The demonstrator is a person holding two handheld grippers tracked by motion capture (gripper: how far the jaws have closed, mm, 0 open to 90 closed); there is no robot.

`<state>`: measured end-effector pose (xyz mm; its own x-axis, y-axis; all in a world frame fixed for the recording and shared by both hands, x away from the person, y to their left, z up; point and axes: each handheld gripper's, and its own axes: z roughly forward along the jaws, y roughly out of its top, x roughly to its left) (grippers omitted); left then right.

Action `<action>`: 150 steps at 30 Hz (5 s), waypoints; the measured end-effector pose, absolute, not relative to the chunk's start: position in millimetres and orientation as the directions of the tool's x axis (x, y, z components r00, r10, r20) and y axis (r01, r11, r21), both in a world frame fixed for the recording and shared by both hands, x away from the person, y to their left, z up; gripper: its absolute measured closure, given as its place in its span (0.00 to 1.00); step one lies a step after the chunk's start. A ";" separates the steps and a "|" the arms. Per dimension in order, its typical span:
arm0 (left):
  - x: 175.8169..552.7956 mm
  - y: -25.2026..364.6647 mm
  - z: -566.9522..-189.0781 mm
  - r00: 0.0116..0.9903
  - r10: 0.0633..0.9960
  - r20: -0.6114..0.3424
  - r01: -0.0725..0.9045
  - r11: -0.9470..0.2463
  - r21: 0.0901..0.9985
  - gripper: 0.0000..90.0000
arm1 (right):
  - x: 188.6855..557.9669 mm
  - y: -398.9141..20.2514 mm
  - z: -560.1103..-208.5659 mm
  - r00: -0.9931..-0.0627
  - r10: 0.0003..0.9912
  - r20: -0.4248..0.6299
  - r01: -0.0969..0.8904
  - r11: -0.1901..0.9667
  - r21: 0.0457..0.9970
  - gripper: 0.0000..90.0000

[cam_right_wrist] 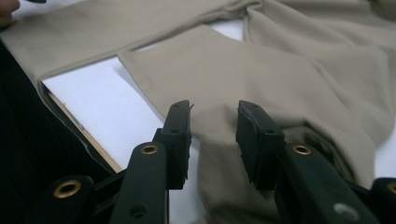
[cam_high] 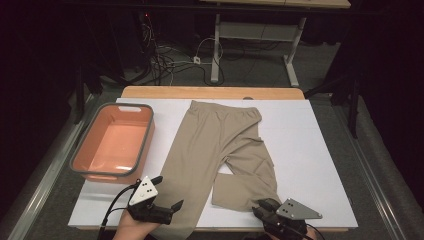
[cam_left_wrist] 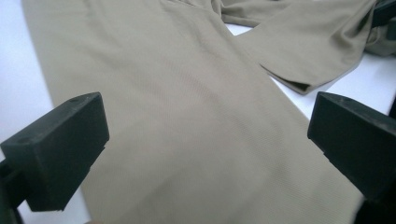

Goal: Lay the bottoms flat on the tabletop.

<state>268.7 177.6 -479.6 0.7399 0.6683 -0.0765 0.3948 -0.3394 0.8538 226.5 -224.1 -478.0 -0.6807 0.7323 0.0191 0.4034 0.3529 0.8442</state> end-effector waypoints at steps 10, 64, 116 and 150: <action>287.5 178.2 -482.8 0.743 0.660 -0.114 0.404 -0.306 0.862 0.00 | 218.6 -241.2 -485.0 -0.635 0.772 0.026 0.446 0.338 0.829 0.72; 283.0 184.2 -484.3 0.774 0.620 -0.132 0.364 -0.265 0.893 0.00 | 227.1 -222.5 -448.4 -0.576 0.817 -0.026 0.390 0.302 0.870 1.00; 282.5 186.6 -484.3 0.804 0.578 -0.137 0.342 -0.262 0.902 0.01 | 158.4 -268.0 -478.4 -0.542 0.839 -0.052 0.453 0.344 0.823 0.91; 281.9 187.2 -484.4 0.801 0.582 -0.137 0.337 -0.249 0.908 0.01 | 171.2 -255.2 -489.1 -0.531 0.843 -0.083 0.475 0.377 0.795 0.97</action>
